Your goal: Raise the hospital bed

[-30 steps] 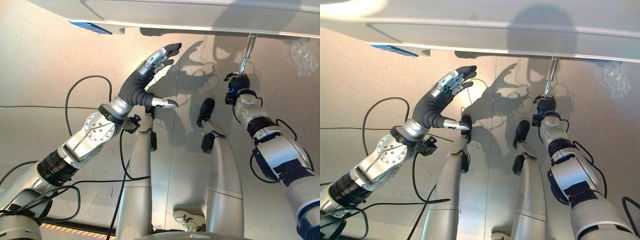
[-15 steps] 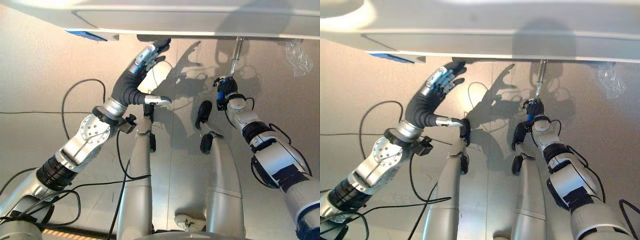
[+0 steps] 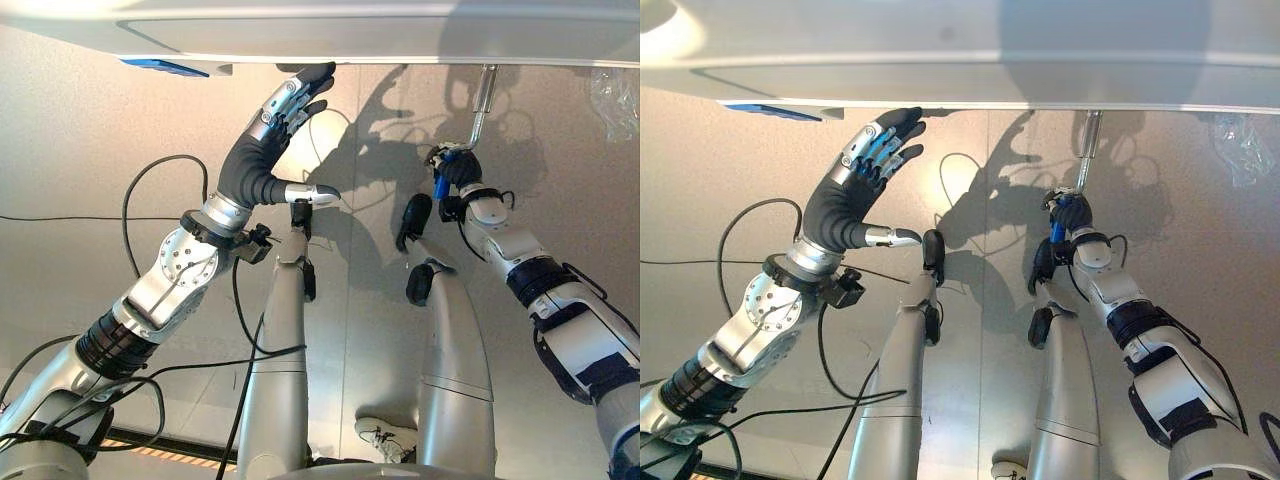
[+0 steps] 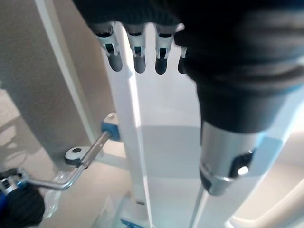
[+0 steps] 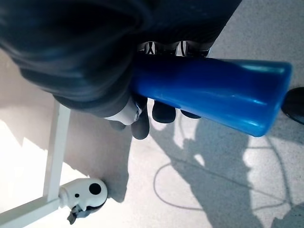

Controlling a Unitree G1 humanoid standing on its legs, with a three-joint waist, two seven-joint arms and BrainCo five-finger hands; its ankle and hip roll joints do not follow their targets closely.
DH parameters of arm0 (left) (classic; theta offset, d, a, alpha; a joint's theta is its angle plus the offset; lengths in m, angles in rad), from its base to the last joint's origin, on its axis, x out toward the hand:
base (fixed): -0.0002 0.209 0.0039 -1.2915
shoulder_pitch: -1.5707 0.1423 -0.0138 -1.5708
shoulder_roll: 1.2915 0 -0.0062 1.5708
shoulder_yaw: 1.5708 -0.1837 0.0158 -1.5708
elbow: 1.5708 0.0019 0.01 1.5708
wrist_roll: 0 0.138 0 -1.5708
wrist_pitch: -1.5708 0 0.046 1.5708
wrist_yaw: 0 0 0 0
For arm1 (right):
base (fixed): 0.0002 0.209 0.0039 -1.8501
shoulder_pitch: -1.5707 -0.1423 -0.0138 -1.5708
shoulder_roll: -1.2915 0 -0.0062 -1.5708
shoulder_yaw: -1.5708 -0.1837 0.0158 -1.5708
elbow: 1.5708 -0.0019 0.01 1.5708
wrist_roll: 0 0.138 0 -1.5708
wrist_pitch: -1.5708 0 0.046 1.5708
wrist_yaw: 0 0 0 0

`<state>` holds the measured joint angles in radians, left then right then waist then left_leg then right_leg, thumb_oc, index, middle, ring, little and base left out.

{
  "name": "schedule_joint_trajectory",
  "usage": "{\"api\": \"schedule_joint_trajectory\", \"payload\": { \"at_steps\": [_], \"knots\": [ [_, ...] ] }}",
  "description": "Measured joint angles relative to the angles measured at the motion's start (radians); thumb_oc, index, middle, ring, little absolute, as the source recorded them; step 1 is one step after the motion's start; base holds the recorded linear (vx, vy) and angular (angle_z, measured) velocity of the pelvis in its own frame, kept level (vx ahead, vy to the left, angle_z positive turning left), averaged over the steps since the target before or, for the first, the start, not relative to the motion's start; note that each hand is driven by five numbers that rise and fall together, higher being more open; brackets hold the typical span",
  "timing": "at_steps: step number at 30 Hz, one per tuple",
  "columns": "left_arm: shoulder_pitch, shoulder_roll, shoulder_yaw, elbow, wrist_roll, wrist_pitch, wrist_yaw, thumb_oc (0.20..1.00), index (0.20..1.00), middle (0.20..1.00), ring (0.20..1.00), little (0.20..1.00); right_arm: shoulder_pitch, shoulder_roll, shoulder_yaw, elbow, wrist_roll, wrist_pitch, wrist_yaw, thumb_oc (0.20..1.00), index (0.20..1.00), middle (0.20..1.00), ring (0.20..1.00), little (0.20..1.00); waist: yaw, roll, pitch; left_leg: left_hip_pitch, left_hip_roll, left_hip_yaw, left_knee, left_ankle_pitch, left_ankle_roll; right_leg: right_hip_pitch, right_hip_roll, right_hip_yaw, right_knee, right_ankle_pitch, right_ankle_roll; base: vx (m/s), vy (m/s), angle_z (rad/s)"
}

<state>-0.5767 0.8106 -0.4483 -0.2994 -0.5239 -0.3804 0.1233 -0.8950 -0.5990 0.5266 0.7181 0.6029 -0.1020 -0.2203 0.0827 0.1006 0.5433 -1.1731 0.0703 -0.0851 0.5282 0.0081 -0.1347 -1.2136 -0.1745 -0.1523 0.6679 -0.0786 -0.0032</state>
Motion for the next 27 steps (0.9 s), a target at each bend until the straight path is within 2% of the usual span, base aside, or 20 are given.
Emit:
{"api": "schedule_joint_trajectory", "payload": {
  "at_steps": [1,3,13,18,20,22,24,27],
  "knots": [
    [0.008,0.056,-0.003,-0.007,0.000,-0.003,-0.008,1.000,1.000,1.000,1.000,1.000,-0.002,-0.012,0.015,-0.002,0.000,0.005,0.002,0.200,0.200,0.200,0.200,0.200,-0.005,0.000,0.000,0.000,-0.001,0.000,0.002,0.000,0.000,0.000,-0.002,0.000,0.003,0.000,0.000,0.00,0.000,0.00],
    [0.009,0.086,-0.001,-0.007,0.000,-0.008,-0.010,1.000,1.000,1.000,1.000,1.000,-0.003,-0.012,0.015,0.004,0.000,0.004,0.001,0.200,0.200,0.200,0.200,0.200,-0.002,0.000,0.000,0.000,-0.001,0.000,0.002,0.000,0.000,0.000,-0.002,0.000,0.004,0.000,0.000,0.00,0.000,0.00],
    [0.024,0.068,0.003,-0.007,0.001,-0.008,-0.013,1.000,1.000,1.000,1.000,1.000,-0.005,-0.006,0.014,0.000,0.011,0.004,0.001,0.200,0.200,0.200,0.200,0.200,-0.011,-0.001,0.000,0.000,-0.003,-0.001,0.002,0.000,0.000,0.000,-0.003,0.000,0.004,0.000,0.000,0.00,0.000,0.00],
    [0.114,0.085,0.073,-0.040,-0.001,-0.010,-0.025,1.000,1.000,1.000,1.000,1.000,0.059,-0.016,-0.061,-0.106,0.070,-0.002,0.002,0.200,0.200,0.200,0.200,0.200,-0.008,-0.002,0.001,-0.002,-0.002,0.000,-0.008,0.000,0.000,-0.002,-0.003,-0.001,-0.005,0.000,0.001,0.00,0.000,0.00],
    [0.130,0.087,0.079,-0.041,-0.002,-0.010,-0.029,1.000,1.000,1.000,1.000,1.000,0.068,-0.020,-0.062,-0.115,0.091,-0.007,0.002,0.200,0.200,0.200,0.200,0.200,-0.010,-0.002,0.002,-0.002,-0.003,-0.001,-0.008,0.000,0.000,-0.002,-0.003,-0.001,-0.006,0.000,0.001,0.00,0.000,0.00],
    [0.152,0.104,0.082,-0.053,-0.012,-0.013,-0.057,1.000,1.000,1.000,1.000,1.000,0.146,-0.036,-0.130,-0.194,0.144,-0.017,0.017,0.200,0.200,0.200,0.200,0.200,0.000,-0.004,0.003,-0.008,-0.002,0.001,-0.014,0.000,0.001,-0.011,-0.003,0.002,-0.013,0.000,0.004,0.00,0.000,0.00],
    [0.165,0.109,0.086,-0.056,-0.012,-0.013,-0.069,1.000,1.000,1.000,1.000,1.000,0.184,-0.015,-0.199,-0.223,0.178,-0.021,0.025,0.200,0.200,0.200,0.200,0.200,0.007,-0.004,0.003,-0.009,-0.005,0.001,-0.017,-0.001,0.001,-0.012,-0.004,0.003,-0.015,-0.001,0.005,0.00,0.000,0.00],
    [0.181,0.133,0.094,-0.069,-0.014,-0.013,-0.091,1.000,1.000,1.000,1.000,1.000,0.215,-0.008,-0.219,-0.238,0.220,-0.030,0.033,0.200,0.200,0.200,0.200,0.200,0.008,-0.005,0.004,-0.009,-0.003,0.001,-0.015,-0.001,0.001,-0.012,-0.005,0.005,-0.016,-0.001,0.005,0.00,0.000,0.00]
  ]
}}
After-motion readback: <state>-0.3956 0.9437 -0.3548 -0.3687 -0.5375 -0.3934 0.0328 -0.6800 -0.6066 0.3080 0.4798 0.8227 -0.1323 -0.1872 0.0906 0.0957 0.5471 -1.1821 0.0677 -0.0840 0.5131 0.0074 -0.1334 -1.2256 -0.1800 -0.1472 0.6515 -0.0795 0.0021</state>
